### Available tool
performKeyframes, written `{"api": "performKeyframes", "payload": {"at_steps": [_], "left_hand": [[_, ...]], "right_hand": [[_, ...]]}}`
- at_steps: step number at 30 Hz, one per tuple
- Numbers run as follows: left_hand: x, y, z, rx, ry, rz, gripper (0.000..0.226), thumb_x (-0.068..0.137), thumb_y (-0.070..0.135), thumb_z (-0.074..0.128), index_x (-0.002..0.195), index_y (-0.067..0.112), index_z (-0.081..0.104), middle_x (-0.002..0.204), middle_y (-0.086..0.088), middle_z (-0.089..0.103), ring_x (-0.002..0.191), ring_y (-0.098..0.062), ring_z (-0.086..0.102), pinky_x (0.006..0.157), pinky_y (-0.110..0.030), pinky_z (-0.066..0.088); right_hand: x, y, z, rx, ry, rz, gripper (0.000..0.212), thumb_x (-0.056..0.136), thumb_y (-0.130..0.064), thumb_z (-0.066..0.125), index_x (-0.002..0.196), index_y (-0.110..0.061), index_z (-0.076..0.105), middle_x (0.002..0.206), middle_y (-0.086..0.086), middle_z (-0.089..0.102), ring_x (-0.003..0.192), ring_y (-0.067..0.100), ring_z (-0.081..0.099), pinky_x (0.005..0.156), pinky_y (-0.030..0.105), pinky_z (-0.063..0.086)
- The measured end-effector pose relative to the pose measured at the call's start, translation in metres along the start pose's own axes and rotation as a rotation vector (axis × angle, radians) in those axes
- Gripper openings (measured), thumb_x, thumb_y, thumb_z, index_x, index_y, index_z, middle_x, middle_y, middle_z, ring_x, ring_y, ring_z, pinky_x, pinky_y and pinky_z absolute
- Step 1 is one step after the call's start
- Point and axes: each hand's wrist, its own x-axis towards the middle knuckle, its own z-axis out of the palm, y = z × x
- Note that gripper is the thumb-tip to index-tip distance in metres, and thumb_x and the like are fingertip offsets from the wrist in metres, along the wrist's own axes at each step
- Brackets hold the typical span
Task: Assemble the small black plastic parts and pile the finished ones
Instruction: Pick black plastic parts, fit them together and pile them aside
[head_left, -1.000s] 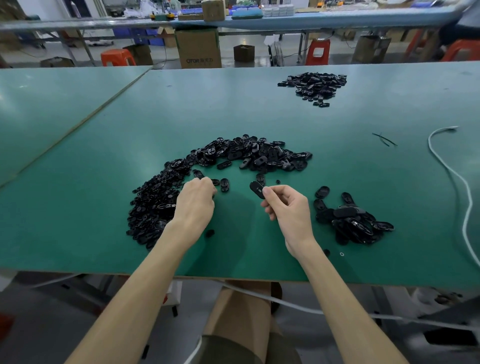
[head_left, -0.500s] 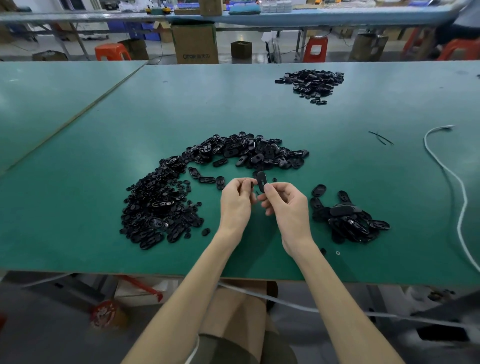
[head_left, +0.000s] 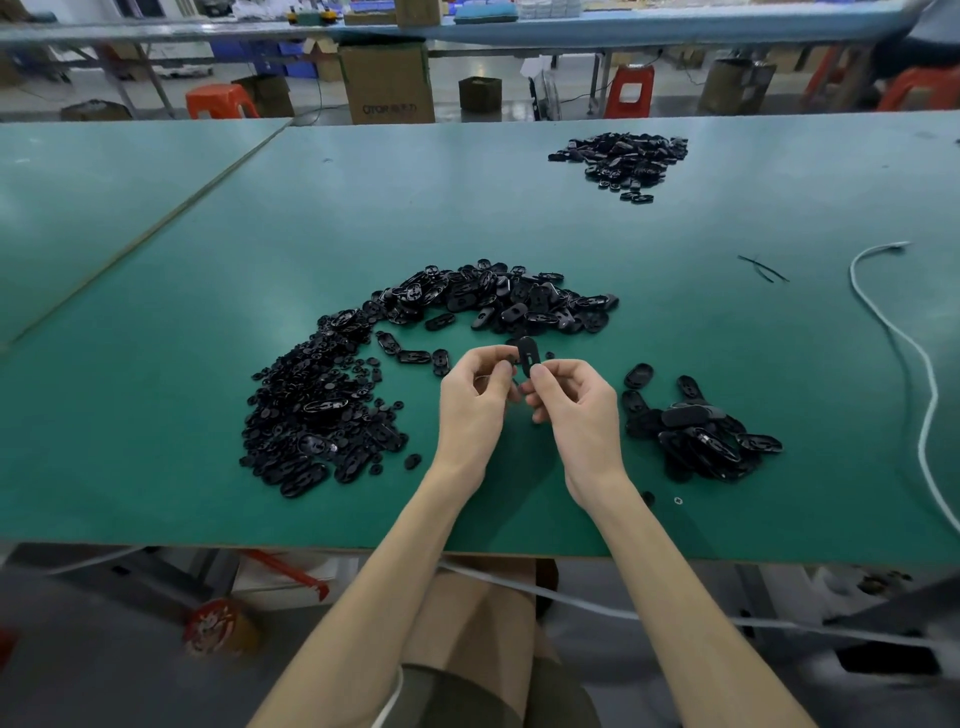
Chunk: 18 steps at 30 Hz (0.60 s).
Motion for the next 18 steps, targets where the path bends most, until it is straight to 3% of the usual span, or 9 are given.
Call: {"api": "performKeyframes", "payload": {"at_steps": [5,11,18], "left_hand": [[-0.0012,0.0026,0.0001,-0.113,-0.016,-0.040,0.014,0.099,0.009,0.066,0.109,0.017,0.062,0.090,-0.002,0.071,0.065,-0.007,0.063,0.061,-0.017,0.049],[-0.0008,0.0022,-0.0008,-0.105,-0.044,-0.027,0.013,0.097,0.010,0.069,0.107,0.018,0.065,0.080,0.005,0.069,0.059,-0.007,0.056,0.060,-0.018,0.047],[-0.0020,0.0031,-0.0005,-0.090,-0.051,-0.027,0.014,0.098,0.010,0.067,0.103,0.022,0.067,0.073,0.012,0.067,0.059,-0.005,0.054,0.059,-0.017,0.047]], "right_hand": [[0.0011,0.0011,-0.0008,-0.018,0.022,-0.020,0.002,0.099,-0.016,0.069,0.099,-0.014,0.068,0.080,-0.004,0.076,0.074,0.010,0.070,0.065,0.023,0.055],[0.0004,0.0017,-0.0006,-0.034,-0.008,-0.048,0.008,0.100,-0.009,0.067,0.099,-0.017,0.068,0.091,0.002,0.077,0.085,0.012,0.074,0.065,0.022,0.055],[0.0016,0.0035,-0.0011,-0.076,-0.018,-0.072,0.014,0.100,-0.008,0.067,0.095,-0.021,0.069,0.090,0.004,0.074,0.075,0.012,0.066,0.066,0.026,0.055]]}}
